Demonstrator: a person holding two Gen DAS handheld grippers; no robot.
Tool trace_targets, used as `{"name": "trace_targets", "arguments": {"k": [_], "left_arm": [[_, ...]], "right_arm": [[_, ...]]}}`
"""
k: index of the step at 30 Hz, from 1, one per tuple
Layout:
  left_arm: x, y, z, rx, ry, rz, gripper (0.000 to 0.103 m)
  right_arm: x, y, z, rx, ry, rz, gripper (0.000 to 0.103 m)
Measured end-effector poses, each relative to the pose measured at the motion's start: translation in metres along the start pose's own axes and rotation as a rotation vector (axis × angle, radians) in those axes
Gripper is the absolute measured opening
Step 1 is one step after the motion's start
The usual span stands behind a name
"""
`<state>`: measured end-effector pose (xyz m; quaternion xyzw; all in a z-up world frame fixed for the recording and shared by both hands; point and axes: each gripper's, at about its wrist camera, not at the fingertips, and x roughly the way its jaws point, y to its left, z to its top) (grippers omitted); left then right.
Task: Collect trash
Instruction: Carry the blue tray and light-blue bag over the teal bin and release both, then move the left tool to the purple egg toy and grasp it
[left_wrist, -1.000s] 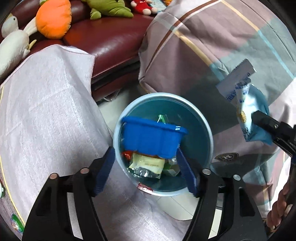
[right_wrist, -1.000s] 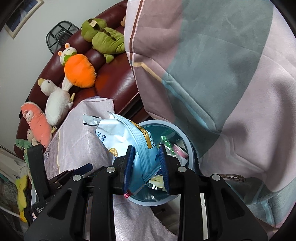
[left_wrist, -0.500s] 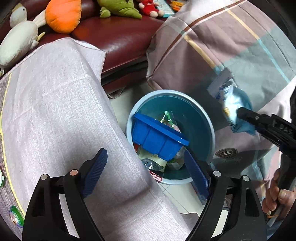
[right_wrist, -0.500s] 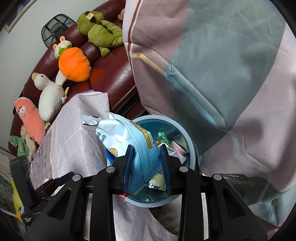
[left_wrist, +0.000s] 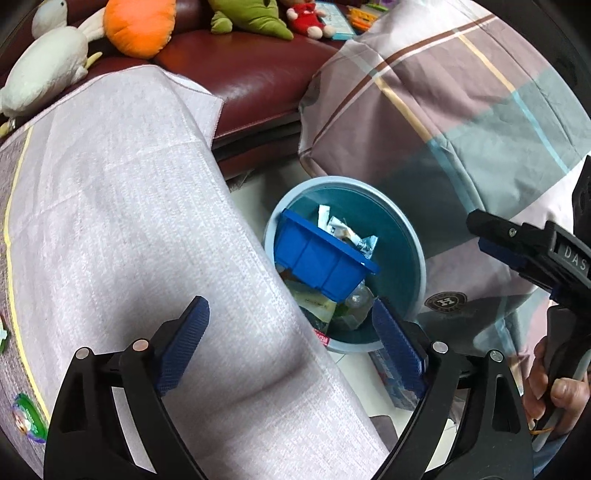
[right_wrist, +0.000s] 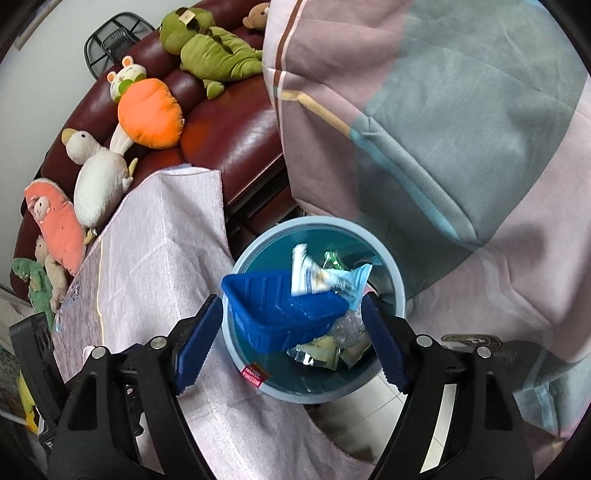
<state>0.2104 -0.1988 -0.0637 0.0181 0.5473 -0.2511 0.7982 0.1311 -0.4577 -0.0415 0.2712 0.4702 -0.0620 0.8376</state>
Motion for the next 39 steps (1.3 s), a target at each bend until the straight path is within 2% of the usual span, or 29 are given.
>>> {"name": "trace_targets", "arguments": {"k": [12, 34, 39], "left_arm": [[-0.049, 0.033, -0.021, -0.054, -0.074, -0.002, 0.091], [-0.132, 0.140, -0.095, -0.240, -0.190, 0.017, 0.093], [-0.144, 0.167, -0.117, -0.266, -0.198, 0.055, 0.093]], "right_arm": [[-0.022, 0.050, -0.021, -0.080, -0.002, 0.000, 0.075], [-0.034, 0.181, -0.087, -0.302, 0.050, 0.019, 0.075], [-0.032, 0.208, -0.104, -0.354, 0.067, 0.021, 0.080]]}}
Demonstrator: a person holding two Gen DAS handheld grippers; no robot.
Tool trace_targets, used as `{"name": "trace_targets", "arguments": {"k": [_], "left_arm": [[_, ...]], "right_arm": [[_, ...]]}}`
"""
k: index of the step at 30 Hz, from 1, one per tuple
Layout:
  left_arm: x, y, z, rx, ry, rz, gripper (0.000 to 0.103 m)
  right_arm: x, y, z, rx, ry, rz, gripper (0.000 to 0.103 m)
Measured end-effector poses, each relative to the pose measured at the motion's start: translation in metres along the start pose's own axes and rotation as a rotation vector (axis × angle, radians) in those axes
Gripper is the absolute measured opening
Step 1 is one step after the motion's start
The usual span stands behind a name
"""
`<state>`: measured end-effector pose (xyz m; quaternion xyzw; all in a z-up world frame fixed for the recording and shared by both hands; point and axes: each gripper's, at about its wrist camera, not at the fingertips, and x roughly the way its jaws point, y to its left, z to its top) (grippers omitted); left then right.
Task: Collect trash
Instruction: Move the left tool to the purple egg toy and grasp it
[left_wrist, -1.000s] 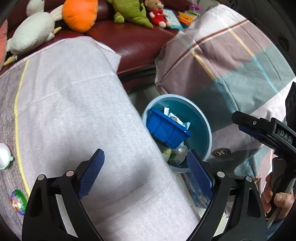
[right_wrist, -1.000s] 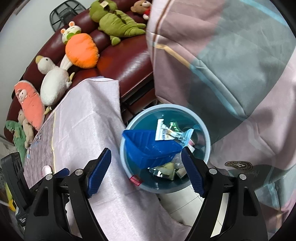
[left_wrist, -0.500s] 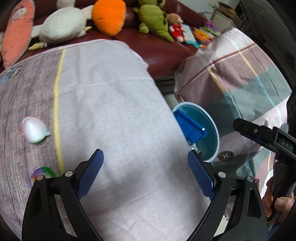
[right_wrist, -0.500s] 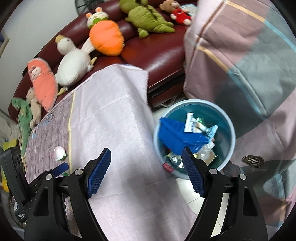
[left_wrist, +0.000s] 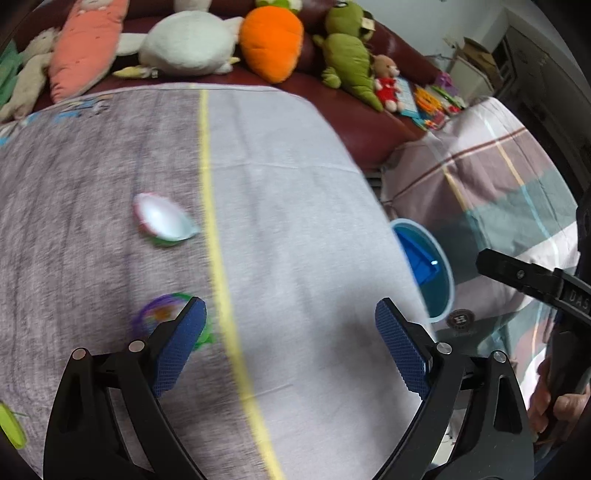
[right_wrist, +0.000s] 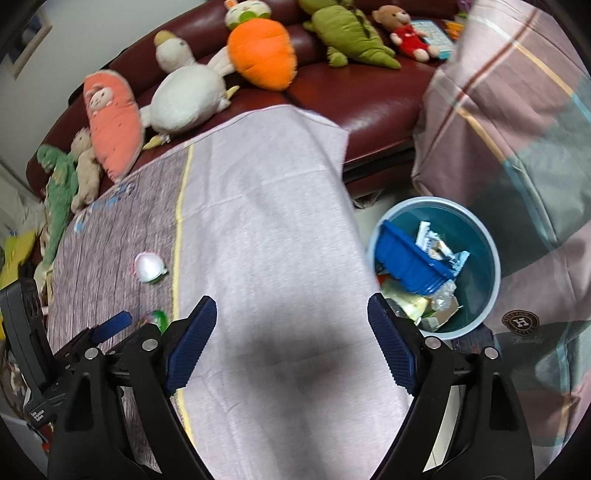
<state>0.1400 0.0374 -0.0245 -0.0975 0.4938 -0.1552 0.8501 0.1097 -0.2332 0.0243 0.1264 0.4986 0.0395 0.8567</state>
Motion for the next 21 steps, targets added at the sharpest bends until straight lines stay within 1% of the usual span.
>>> {"name": "trace_targets", "arguments": {"k": [6, 12, 16, 21], "left_arm": [[-0.007, 0.054, -0.019, -0.039, 0.013, 0.089, 0.093], [0.001, 0.090, -0.035, -0.061, 0.048, 0.141, 0.093], [0.009, 0.095, -0.037, -0.035, 0.064, 0.160, 0.093], [0.020, 0.087, -0.032, 0.048, 0.080, 0.173, 0.093]], "right_arm": [[0.018, 0.030, -0.011, -0.039, 0.050, 0.024, 0.081], [0.041, 0.051, -0.022, -0.079, 0.115, 0.046, 0.081], [0.052, 0.056, -0.026, -0.087, 0.142, 0.052, 0.081], [0.063, 0.055, -0.027, -0.074, 0.161, 0.054, 0.081]]}}
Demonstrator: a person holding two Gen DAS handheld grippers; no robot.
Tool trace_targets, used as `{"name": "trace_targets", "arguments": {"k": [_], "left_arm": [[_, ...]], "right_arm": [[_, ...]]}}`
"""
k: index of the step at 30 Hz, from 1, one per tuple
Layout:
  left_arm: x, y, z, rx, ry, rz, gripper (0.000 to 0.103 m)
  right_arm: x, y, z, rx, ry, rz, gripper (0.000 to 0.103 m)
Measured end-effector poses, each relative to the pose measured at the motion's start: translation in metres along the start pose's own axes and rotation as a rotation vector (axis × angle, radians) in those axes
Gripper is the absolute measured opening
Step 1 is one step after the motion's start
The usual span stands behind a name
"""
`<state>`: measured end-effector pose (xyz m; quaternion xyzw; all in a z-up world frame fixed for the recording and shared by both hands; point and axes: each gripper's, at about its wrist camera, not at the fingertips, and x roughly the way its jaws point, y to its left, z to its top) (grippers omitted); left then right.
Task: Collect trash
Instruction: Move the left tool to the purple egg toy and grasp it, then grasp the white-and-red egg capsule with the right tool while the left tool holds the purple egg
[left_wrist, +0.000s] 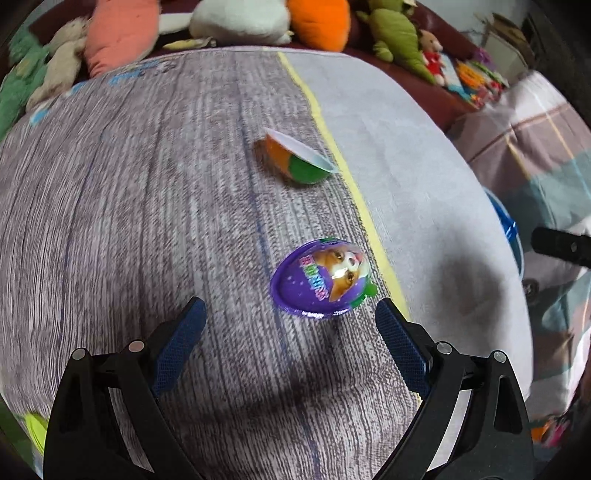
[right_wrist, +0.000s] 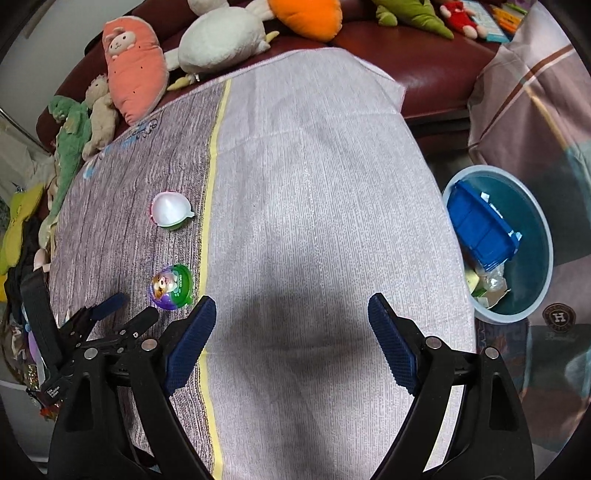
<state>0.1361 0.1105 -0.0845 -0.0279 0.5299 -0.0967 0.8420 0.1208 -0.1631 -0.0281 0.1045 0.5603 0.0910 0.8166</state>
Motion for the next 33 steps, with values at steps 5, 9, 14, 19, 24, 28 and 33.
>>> {"name": "trace_targets", "arguments": {"k": [5, 9, 14, 19, 24, 28, 33], "left_arm": [[0.016, -0.006, 0.007, 0.062, 0.035, 0.001, 0.093], [0.022, -0.010, 0.011, 0.111, 0.026, 0.013, 0.093], [0.027, -0.016, 0.016, 0.147, 0.014, 0.028, 0.093], [0.027, -0.015, 0.018, 0.153, -0.008, 0.029, 0.088], [0.021, -0.013, 0.017, 0.138, -0.042, 0.029, 0.059], [0.017, -0.003, 0.017, 0.095, -0.046, -0.002, 0.059], [0.000, 0.032, 0.021, -0.020, -0.073, -0.021, 0.059]], "right_arm": [[0.009, 0.000, 0.002, 0.003, 0.017, 0.001, 0.081], [0.018, 0.000, 0.004, 0.011, 0.032, 0.003, 0.081], [0.028, 0.002, 0.007, 0.015, 0.048, 0.002, 0.081], [0.035, 0.006, 0.010, 0.012, 0.058, -0.003, 0.081], [0.039, 0.012, 0.013, 0.003, 0.063, -0.011, 0.081], [0.041, 0.020, 0.014, -0.013, 0.066, -0.013, 0.081], [0.044, 0.039, 0.023, -0.052, 0.067, -0.004, 0.081]]}}
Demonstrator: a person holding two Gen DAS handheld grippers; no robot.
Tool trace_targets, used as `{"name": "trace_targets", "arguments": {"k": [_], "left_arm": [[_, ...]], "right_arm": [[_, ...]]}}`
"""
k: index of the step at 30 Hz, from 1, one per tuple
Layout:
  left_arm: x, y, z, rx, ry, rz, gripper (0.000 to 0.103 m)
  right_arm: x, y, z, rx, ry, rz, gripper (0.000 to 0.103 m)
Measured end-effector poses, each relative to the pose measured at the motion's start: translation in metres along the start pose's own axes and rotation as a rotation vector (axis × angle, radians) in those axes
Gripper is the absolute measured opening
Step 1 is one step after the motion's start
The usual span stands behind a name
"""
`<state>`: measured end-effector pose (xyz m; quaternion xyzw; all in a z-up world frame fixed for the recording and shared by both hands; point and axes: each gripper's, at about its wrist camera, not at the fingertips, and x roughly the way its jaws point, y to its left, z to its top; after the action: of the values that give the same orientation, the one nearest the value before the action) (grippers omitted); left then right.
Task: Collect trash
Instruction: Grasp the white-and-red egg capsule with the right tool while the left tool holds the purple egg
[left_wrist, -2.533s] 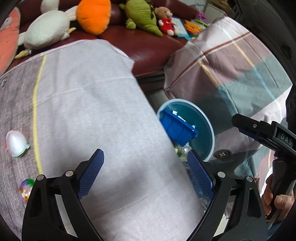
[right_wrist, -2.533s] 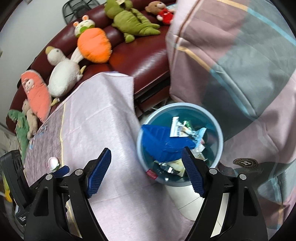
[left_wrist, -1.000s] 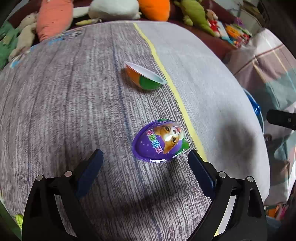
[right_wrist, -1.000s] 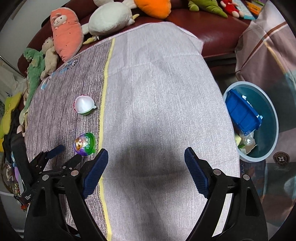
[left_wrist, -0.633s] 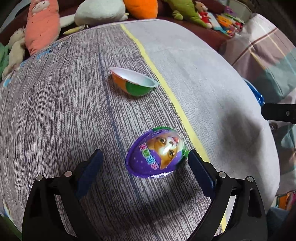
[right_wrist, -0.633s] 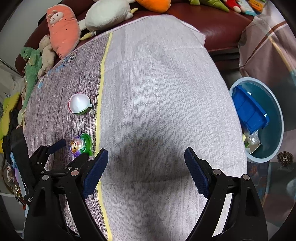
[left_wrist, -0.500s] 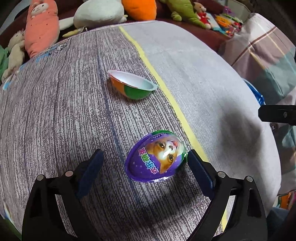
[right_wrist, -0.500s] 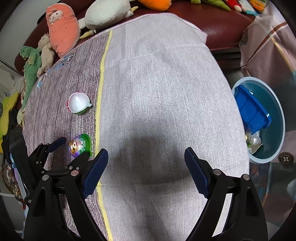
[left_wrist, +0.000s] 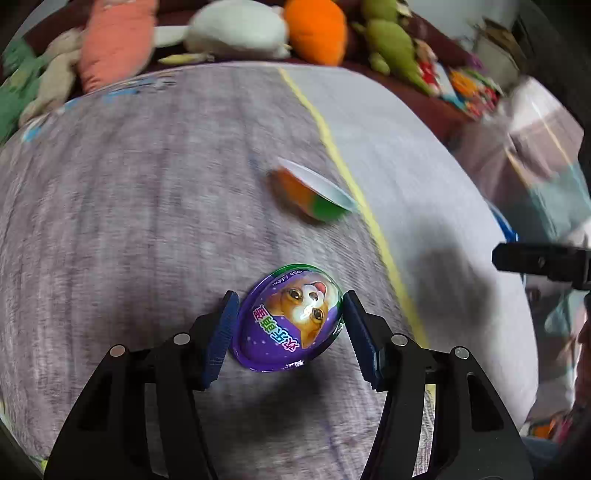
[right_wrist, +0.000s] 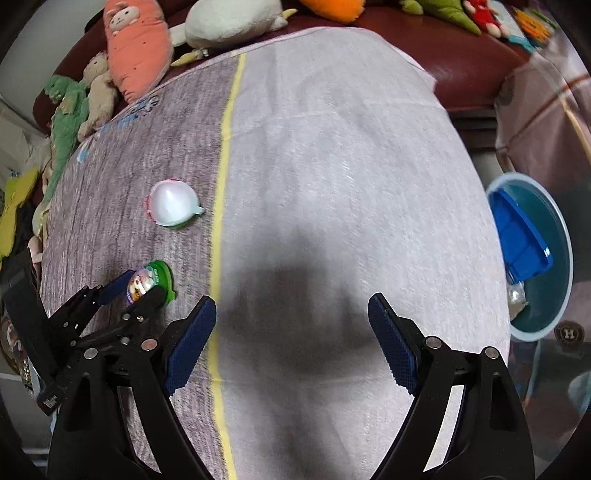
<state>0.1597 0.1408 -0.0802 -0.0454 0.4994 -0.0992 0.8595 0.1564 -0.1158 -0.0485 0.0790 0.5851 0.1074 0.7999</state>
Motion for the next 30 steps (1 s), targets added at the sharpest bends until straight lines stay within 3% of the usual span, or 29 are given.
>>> {"name": "trace_targets", "arguments": {"k": [10, 23, 25, 26, 27, 30], "left_arm": [[-0.027, 0.068, 0.018, -0.181, -0.058, 0.013, 0.059], [-0.020, 0.093, 0.027, -0.234, -0.042, 0.011, 0.059], [-0.018, 0.094, 0.027, -0.240, -0.037, 0.013, 0.059], [-0.017, 0.095, 0.027, -0.241, -0.035, 0.014, 0.059], [-0.015, 0.095, 0.027, -0.242, -0.032, 0.015, 0.059], [-0.014, 0.089, 0.027, -0.237, -0.028, 0.013, 0.059]], "right_arm": [[0.024, 0.067, 0.046, -0.147, -0.003, 0.089, 0.081], [0.096, 0.108, 0.087, -0.242, 0.092, 0.155, 0.080], [0.102, 0.112, 0.089, -0.255, 0.095, 0.164, 0.074], [0.104, 0.112, 0.088, -0.261, 0.096, 0.165, 0.059], [0.106, 0.113, 0.087, -0.268, 0.101, 0.162, 0.054], [0.103, 0.112, 0.083, -0.277, 0.086, 0.168, 0.052]]}}
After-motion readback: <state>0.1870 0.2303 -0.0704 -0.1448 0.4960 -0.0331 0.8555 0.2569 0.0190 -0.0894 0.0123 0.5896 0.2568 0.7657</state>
